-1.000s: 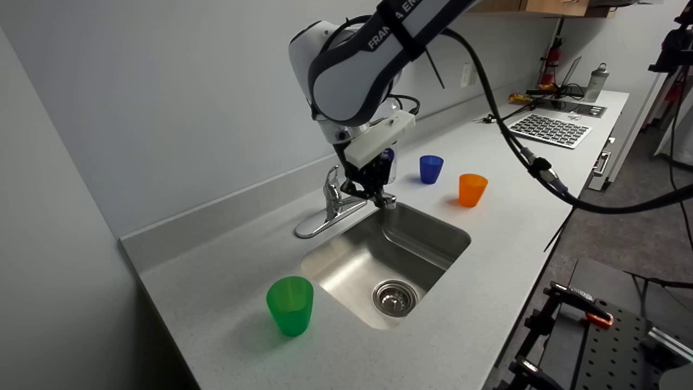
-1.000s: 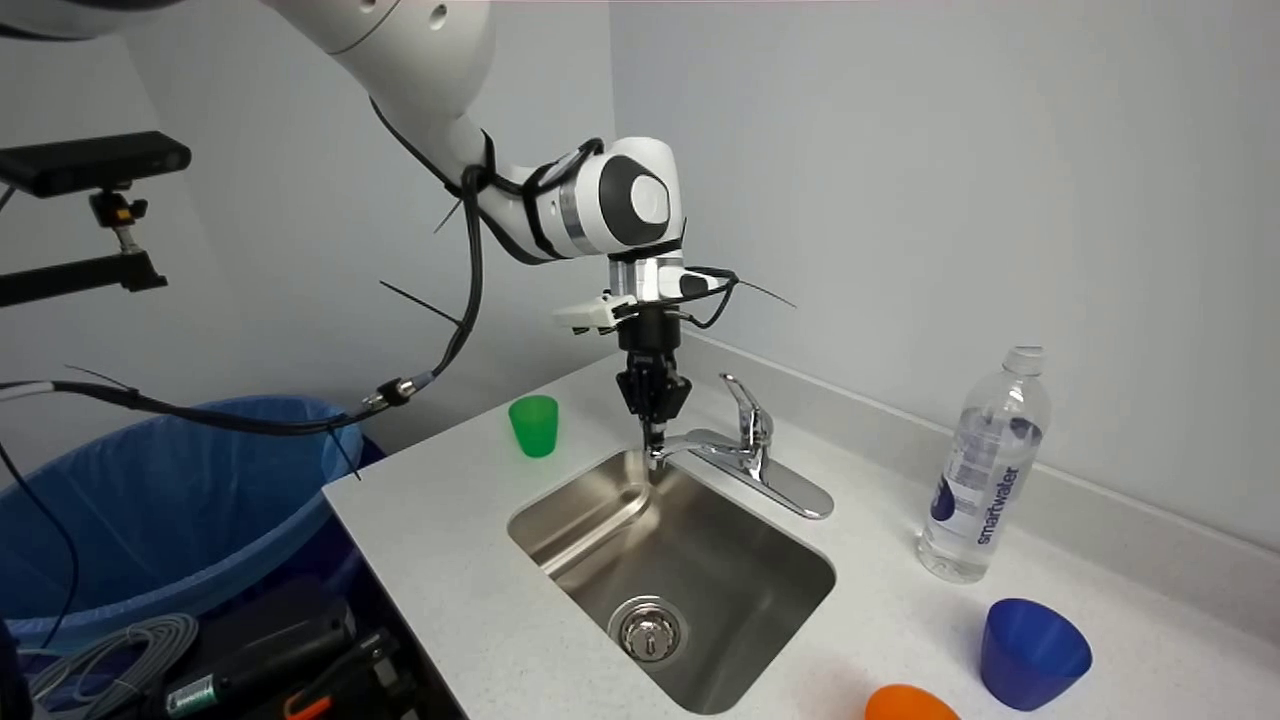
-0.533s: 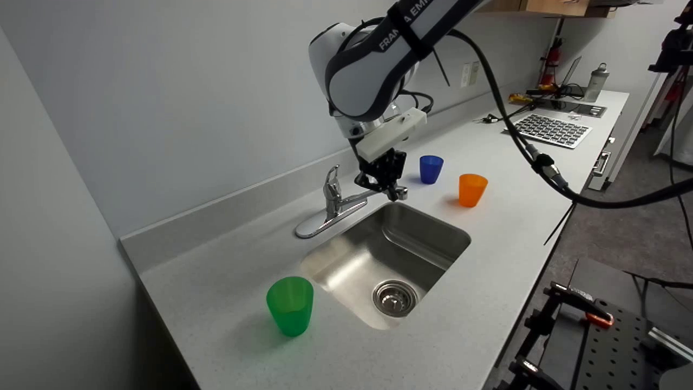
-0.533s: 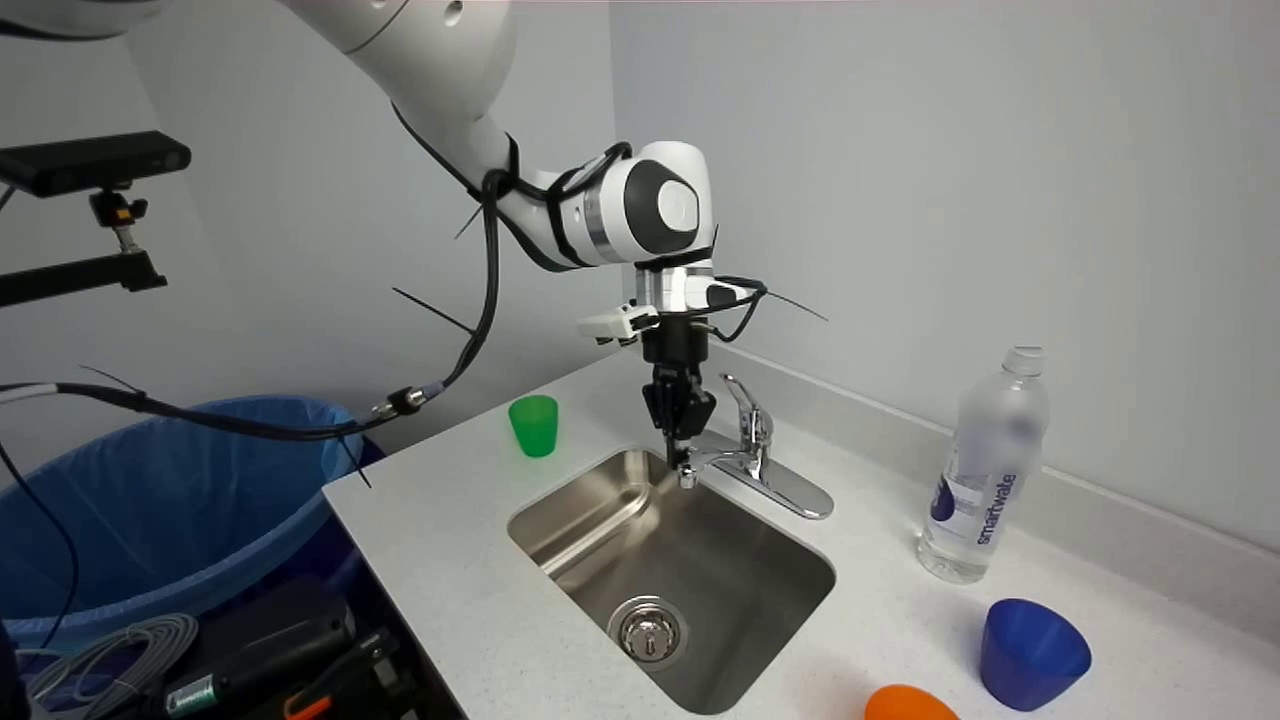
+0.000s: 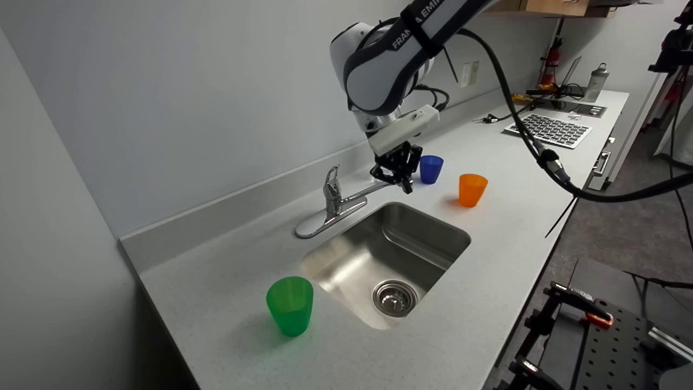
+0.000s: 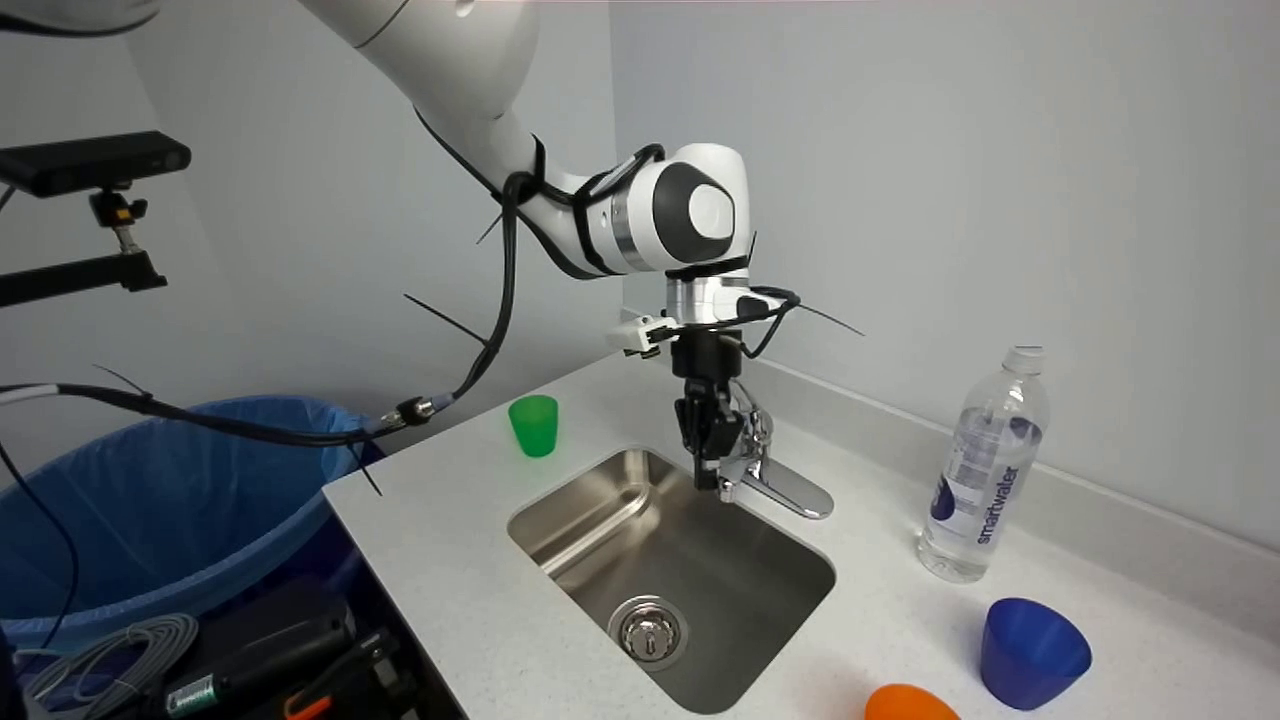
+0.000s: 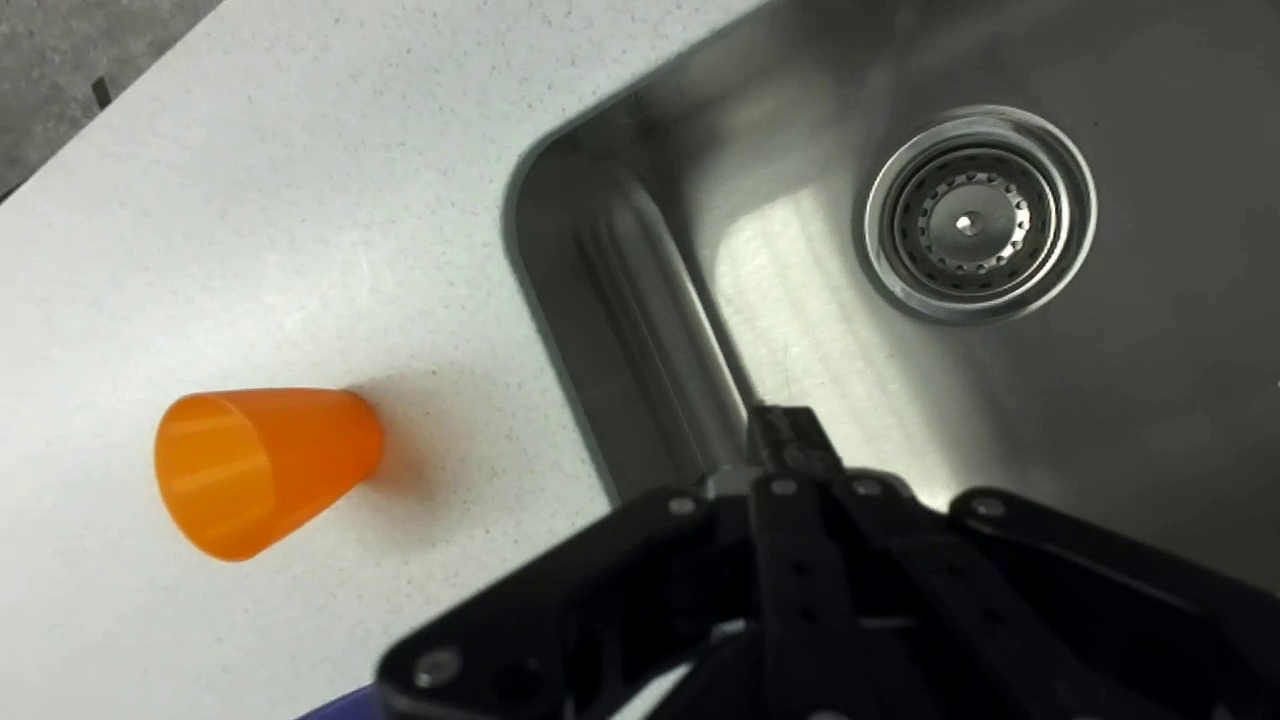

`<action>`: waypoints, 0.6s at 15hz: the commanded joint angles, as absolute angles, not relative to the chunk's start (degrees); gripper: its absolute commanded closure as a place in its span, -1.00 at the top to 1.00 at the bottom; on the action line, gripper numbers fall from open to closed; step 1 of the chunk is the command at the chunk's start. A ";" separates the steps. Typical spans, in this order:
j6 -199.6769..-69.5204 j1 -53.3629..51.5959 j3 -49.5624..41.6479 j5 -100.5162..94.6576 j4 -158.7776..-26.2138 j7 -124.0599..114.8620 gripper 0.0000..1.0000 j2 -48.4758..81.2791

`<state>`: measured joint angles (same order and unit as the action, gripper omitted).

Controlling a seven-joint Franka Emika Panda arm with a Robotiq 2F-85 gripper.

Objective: Turn the tap nozzle from the middle to the right

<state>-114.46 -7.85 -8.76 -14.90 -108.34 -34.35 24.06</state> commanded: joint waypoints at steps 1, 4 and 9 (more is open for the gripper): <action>-115.00 -6.11 -9.83 -16.65 -109.68 -37.59 -1.00 22.23; -115.15 -5.13 -10.68 -16.88 -109.29 -38.76 -1.00 22.14; -115.54 -4.03 -11.44 -17.46 -109.22 -39.58 -1.00 21.67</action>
